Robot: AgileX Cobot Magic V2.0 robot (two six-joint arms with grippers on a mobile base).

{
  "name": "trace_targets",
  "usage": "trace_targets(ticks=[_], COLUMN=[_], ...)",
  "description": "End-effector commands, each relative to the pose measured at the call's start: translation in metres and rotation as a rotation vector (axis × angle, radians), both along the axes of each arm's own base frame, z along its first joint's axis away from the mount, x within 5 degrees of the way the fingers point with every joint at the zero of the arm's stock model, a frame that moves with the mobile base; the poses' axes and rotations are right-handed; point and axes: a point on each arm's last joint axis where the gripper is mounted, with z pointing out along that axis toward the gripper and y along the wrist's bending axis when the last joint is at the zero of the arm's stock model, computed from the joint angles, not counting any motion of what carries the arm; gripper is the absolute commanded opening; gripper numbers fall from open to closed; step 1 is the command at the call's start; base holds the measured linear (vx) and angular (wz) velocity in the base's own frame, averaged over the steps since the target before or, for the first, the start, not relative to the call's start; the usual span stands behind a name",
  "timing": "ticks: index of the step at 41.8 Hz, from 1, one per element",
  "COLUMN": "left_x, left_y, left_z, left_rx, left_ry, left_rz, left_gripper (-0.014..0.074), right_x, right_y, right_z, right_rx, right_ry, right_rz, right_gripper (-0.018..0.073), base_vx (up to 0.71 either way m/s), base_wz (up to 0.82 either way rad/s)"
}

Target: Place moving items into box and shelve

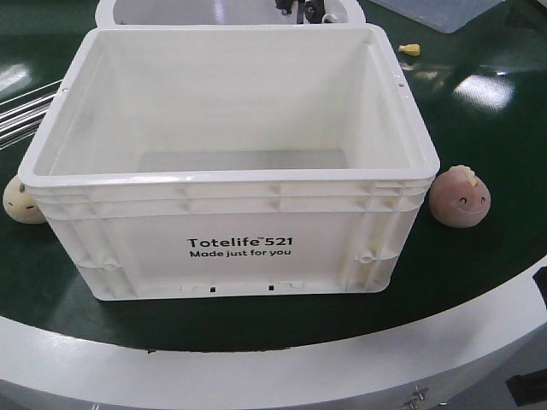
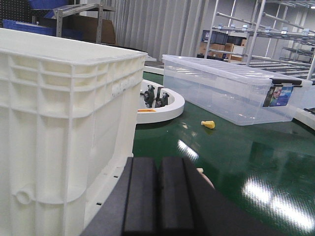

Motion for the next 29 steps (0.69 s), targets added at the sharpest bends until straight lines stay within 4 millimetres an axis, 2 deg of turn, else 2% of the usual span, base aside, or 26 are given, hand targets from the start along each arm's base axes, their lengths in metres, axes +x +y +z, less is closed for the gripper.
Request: trace_targets(ticks=[1,29], left_x=[-0.0016,-0.0016], left_y=[0.0021,0.0022], left_z=[0.0047,0.0049], left_rx=[-0.020,-0.021], left_ry=[-0.086,-0.089], left_rz=[0.018,0.019], left_gripper=[-0.0007,-0.0007], right_x=[-0.0007,-0.0007], right_y=[-0.0014,-0.0014], right_z=[0.0061,0.0062], right_rx=[0.011,0.011], right_ry=[-0.082,-0.083], right_rz=[-0.015,-0.015], right_gripper=[-0.0008,-0.0008], base_vx=[0.00,0.00], base_wz=[0.00,0.00])
